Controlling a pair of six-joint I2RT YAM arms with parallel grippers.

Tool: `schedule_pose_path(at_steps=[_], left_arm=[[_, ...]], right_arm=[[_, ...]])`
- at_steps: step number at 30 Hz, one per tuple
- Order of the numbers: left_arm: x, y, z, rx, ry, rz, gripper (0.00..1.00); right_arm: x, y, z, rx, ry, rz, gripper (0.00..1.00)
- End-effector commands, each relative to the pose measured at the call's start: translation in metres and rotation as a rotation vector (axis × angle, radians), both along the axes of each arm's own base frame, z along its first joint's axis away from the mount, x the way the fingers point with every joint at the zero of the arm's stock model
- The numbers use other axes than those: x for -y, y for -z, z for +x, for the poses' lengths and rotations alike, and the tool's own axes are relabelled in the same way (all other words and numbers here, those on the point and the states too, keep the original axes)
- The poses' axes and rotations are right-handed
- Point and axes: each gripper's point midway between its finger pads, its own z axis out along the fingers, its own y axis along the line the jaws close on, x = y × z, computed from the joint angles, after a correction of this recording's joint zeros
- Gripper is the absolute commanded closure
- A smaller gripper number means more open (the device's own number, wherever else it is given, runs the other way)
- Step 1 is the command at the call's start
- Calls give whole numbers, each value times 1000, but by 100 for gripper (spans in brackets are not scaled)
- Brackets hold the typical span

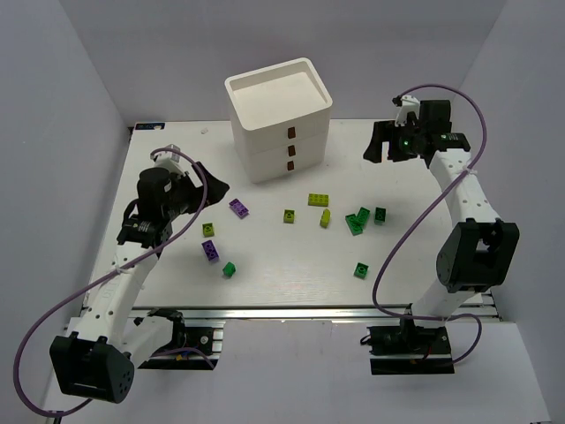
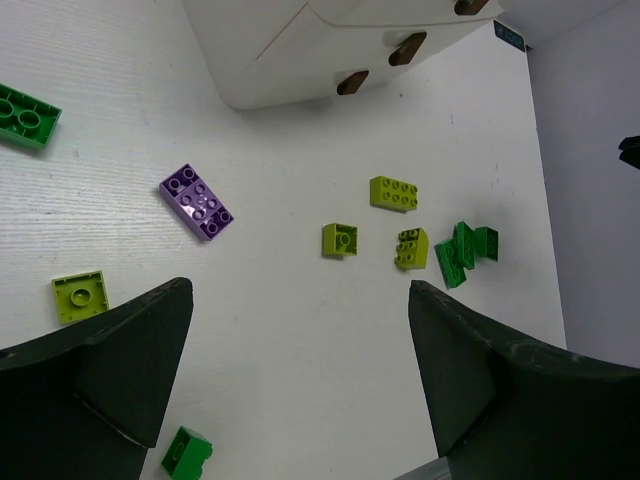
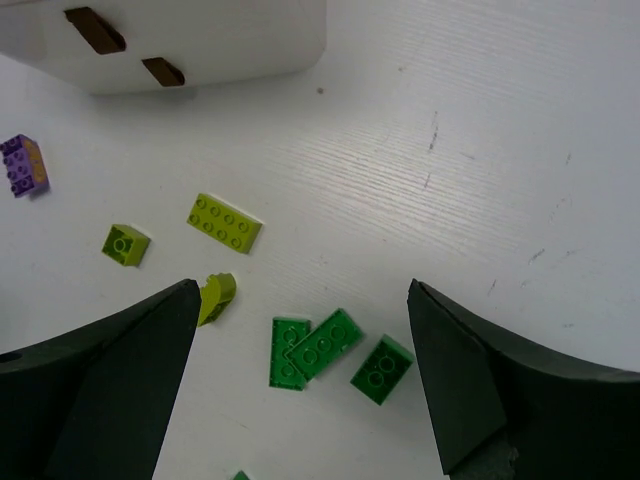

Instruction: Sort the legos into containers by color

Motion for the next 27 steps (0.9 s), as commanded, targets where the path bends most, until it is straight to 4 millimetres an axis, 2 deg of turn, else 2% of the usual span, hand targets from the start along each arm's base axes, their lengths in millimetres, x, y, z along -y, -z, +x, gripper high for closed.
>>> schedule_pose_path(at_steps=[1,4,5,8,10,11,12,13,17,18,19,20,21,22,23,24,25,26,27], left_arm=[[2,-5,-3,21,8,-22,2],[2,-2,-3,13,6,-25,2],[3,-1,-2,13,7,-27,2],[4,3,-1,2,8,-29,6],[4,7,0,-11,10,-31,14],[5,8,0,-14,13,-35,19],[3,7,1,-12,7,-36,25],[3,8,2,-14,6,-37,43],[1,10,1,-27,-10,-42,79],[1,13,0,-37,-11,-42,79],[1,14,-1,-39,-12,-43,77],[1,16,-1,-53,-13,-42,60],[-1,16,0,-62,-25,-37,47],[-2,17,0,-68,-29,-31,37],[-3,13,-1,-71,-31,-27,26],[-5,12,0,-72,-43,-21,23],[-6,11,-1,-71,-46,-18,22],[-7,12,-3,-78,-51,-16,21],[-8,11,-5,-73,-56,-15,20]], right_arm=[[-17,-22,4,74,-137,33,11],[-25,-15,-3,124,-335,-47,11],[-34,-10,-12,104,-397,-56,11],[-47,-8,-16,102,-461,-58,11],[-56,-11,-16,129,-478,-58,11],[-58,-7,-16,128,-476,-62,11],[-69,-11,-13,164,-490,-65,11],[-74,-12,-11,173,-497,-61,11],[-113,-20,-15,204,-618,-2,11],[-130,-28,-16,210,-632,86,11],[-137,-34,-14,220,-626,127,17],[-146,-35,-15,218,-622,165,55],[-154,-31,-16,152,-557,234,78],[-166,-44,-1,238,-515,243,86],[-172,-48,3,245,-489,278,79],[-175,-42,10,203,-404,324,67],[-187,-50,15,235,-395,349,54],[-191,-52,23,245,-363,363,50],[-196,-41,31,214,-331,375,42]])
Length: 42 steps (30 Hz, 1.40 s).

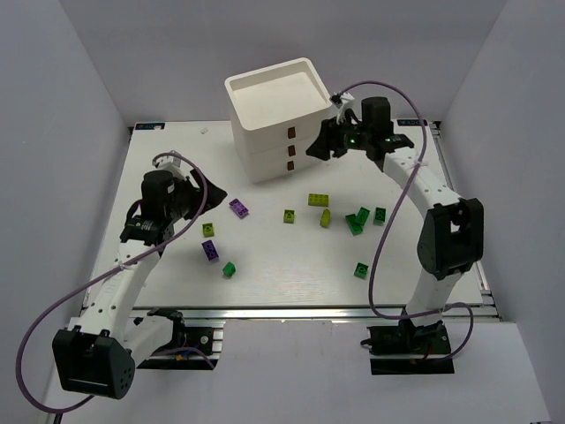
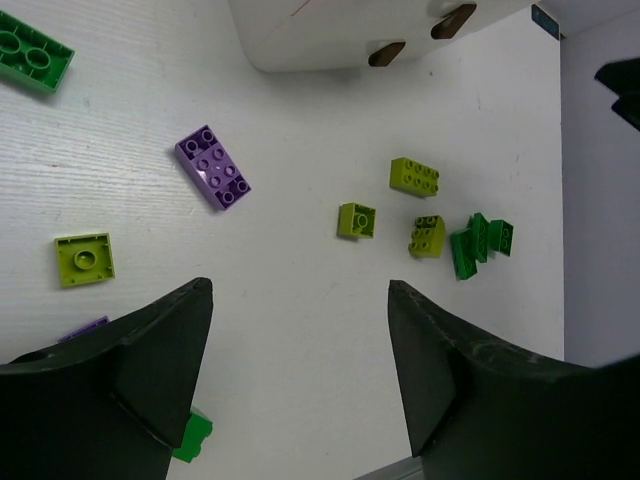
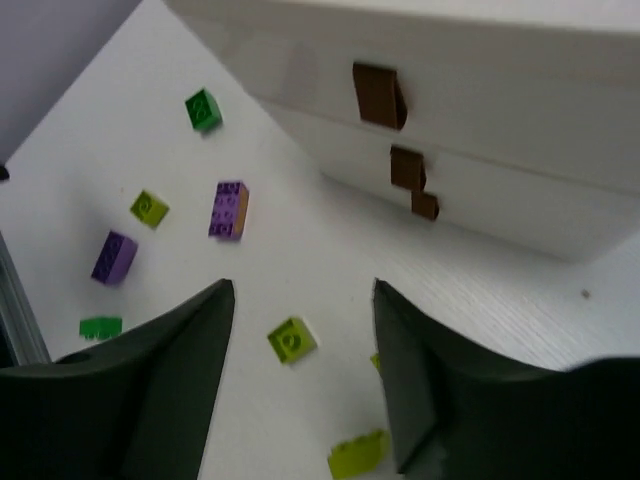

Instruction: Sort the legos into containers by color

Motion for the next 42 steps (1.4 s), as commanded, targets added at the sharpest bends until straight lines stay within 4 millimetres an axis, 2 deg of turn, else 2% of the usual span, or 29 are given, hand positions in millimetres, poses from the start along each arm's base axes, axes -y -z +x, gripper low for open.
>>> schedule_pose_path(at_steps=[1,2,3,4,6,8,9,19,21,23,31,37,42], left_arm=[[-7,-14,-2,20,-34,8,19],[-8,-13,-3,16,-39,7,19],[-8,-11,-6,12,-43,6,19],[-8,-11,-7,11,-49,-2,19],[-9,-10,-8,11,-59,-12,19],[-10,-7,-9,5,-66,-15,19],[-10,-7,-9,6,-68,-16,19],[-9,-6,-6,7,-63,-10,19],[-9,-6,-6,7,-63,-8,19],[-9,-6,-6,11,-63,-10,19],[-8,-4,-5,14,-60,-16,19],[-7,-3,-2,18,-59,-21,19],[-7,-3,-1,23,-64,-31,19]], right_arm=[[-30,-33,41,11,152,181,33],[-38,-30,44,-15,168,185,30],[-45,-16,49,-50,175,180,30],[-48,-24,58,-38,203,188,28],[-63,-14,65,-46,239,174,28],[-62,-8,77,-36,291,156,30],[-65,7,79,-55,324,118,30],[-68,13,96,5,426,75,40],[-66,11,97,18,446,68,42],[-65,0,103,61,459,89,44],[-64,-13,112,142,465,93,48],[-65,-36,113,207,457,121,49],[-65,-47,113,227,449,130,50]])
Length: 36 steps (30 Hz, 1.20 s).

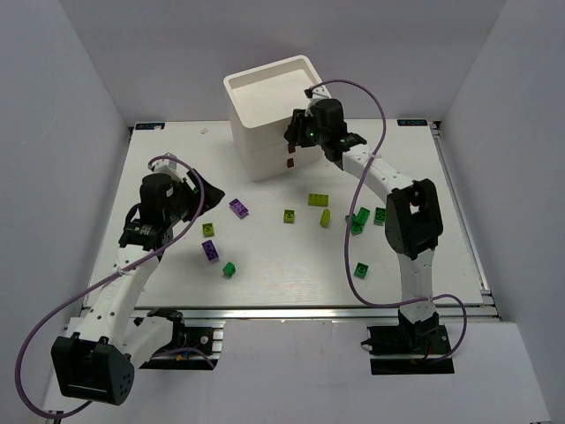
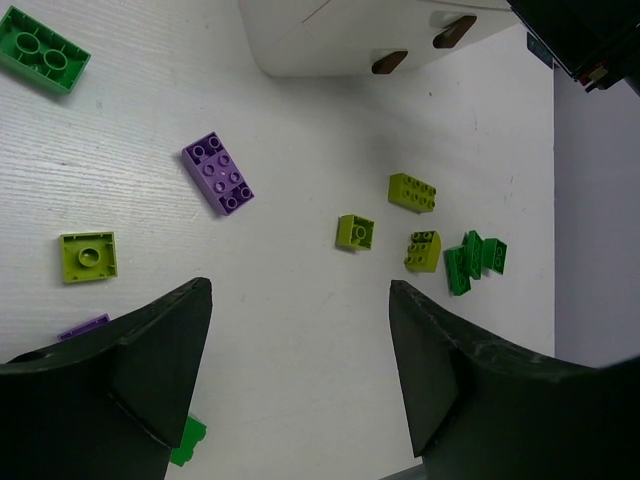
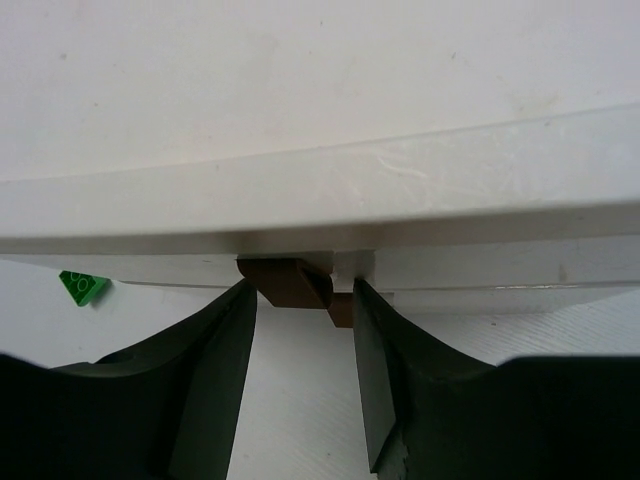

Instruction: Sort the legos into containers by color

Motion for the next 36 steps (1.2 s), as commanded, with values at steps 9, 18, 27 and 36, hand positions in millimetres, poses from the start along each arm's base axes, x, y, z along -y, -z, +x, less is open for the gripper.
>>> schedule_pose_path(at_steps=[9,18,27,36], left_arm=[[0,1,3,16,-7,-16,19],[3,2,2,15,4,-19,19],[4,8,2,-1,6,-22,19],[-2,27,4,-82,-24,21,16]], right_arm=[[0,-89,20,230,44,95,73],[8,-83,15,220,51,80,100],[28,-76,-26,196,12,58,100],[50,-55,-79,134,-40,27,100]])
